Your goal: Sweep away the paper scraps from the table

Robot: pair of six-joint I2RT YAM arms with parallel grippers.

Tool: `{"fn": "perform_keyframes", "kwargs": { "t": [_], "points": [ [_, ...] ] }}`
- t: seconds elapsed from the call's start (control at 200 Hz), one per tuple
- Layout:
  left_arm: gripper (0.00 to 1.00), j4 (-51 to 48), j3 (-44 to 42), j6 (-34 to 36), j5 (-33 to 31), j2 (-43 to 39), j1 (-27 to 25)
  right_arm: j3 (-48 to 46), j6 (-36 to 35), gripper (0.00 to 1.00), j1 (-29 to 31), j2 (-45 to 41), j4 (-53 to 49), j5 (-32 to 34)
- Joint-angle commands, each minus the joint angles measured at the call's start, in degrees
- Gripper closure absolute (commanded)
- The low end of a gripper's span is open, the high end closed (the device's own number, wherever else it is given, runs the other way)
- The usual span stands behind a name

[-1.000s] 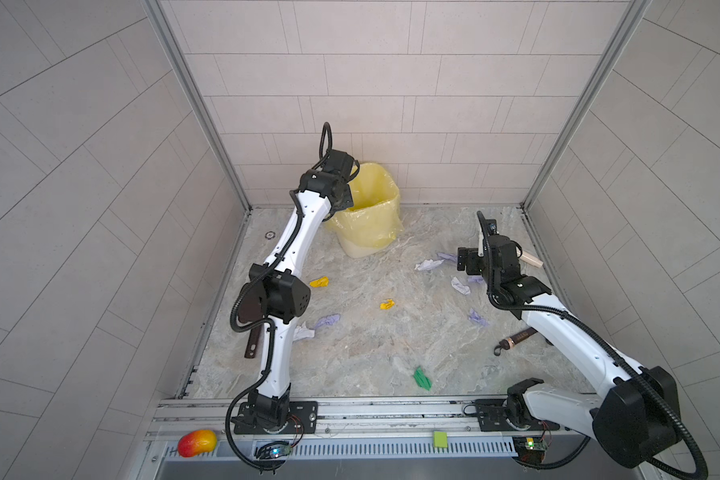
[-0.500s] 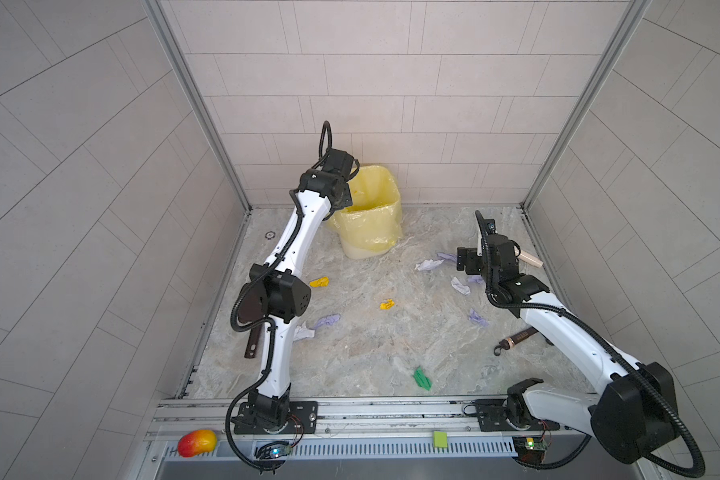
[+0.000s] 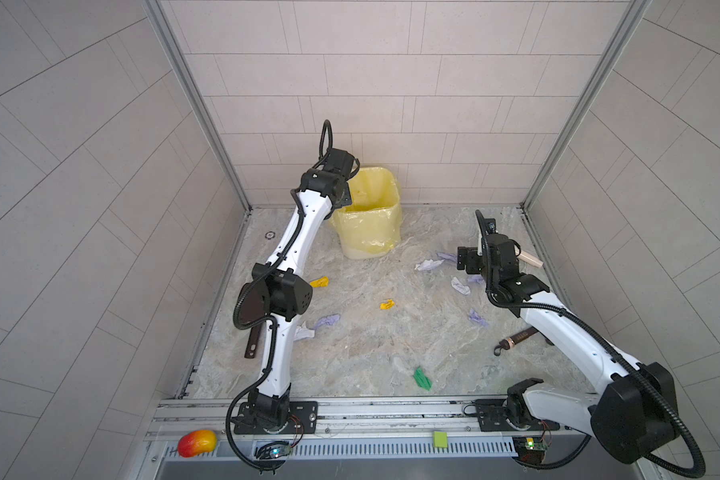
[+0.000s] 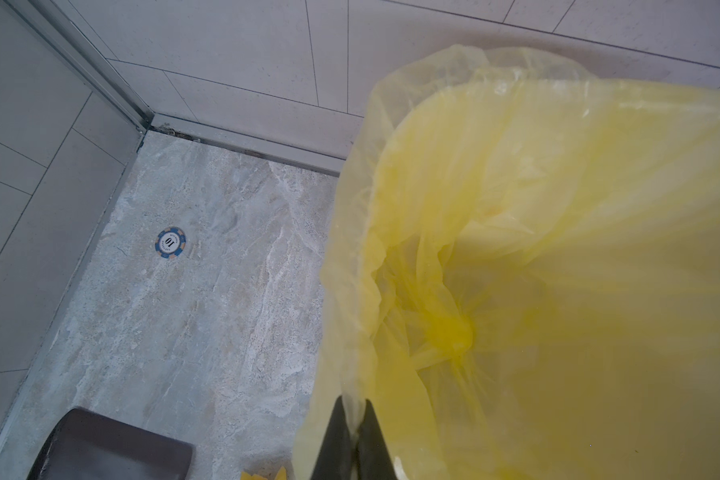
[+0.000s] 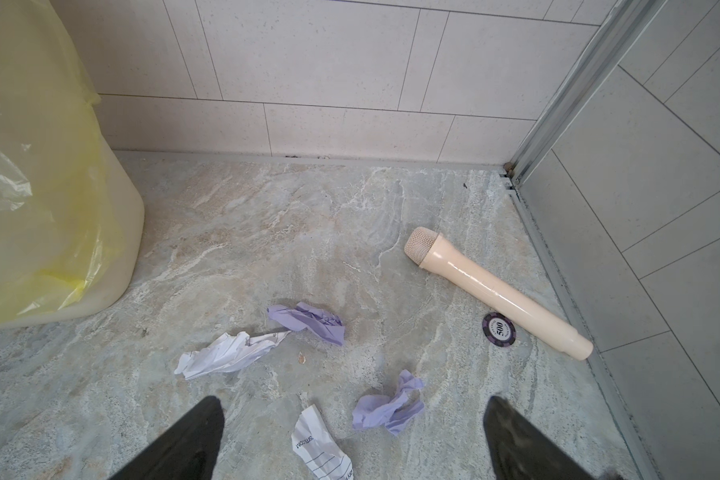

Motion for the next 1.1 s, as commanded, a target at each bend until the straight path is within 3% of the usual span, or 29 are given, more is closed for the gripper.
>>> {"fn": "perform_keyframes", "kwargs": {
  "t": [0.0,0.3,0.656,1.096],
  "points": [
    [1.00,-0.6,1.5,-0.1,-5.2,-0.6,0.7,1.5,-0.1,0.00,0.4,0.2,-0.9,1.3],
    [1.00,-0.7,-0.3,-1.1,-9.1,-2.0,3.0,1.1,0.4,0.01,0.5,0.0,-0.6,1.6],
    [1.00,2.0,-10.2,-2.4,-12.8,-6.3,5.8,0.9,0.3,0.00,0.5,-0.2,-0.7,2.2],
    [1.00,3.9,-16.3,-2.7,-13.0,-10.0,7.3,0.9,0.6,0.01,0.7,0.5,-0.3,2.2]
  ]
}}
